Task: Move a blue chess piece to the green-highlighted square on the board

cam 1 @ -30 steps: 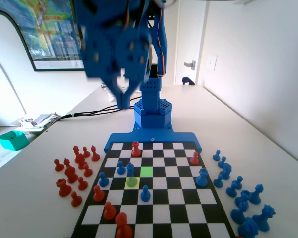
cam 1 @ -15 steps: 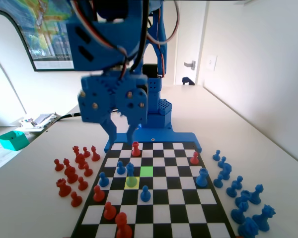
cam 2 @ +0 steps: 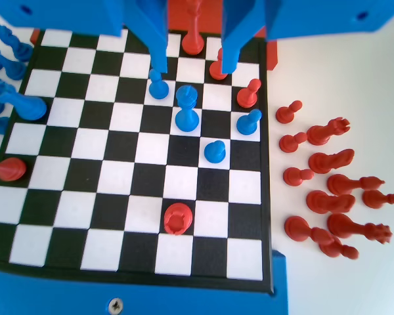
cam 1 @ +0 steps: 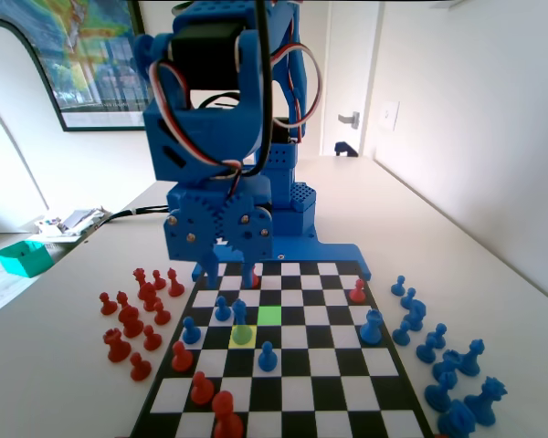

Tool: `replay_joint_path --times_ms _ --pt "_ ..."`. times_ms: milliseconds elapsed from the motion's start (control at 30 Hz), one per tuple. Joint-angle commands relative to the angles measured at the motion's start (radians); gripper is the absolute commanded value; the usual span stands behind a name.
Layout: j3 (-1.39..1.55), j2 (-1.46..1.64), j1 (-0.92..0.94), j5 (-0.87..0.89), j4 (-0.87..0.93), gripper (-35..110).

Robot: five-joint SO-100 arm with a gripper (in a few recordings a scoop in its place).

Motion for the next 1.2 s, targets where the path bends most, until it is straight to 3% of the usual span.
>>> replay_joint_path --times_ms 0,1167 --pt "-0.026 0.009 0.015 -0.017 0.009 15" --pt "0.084 -0.127 -0.005 -0.025 -0.253 16"
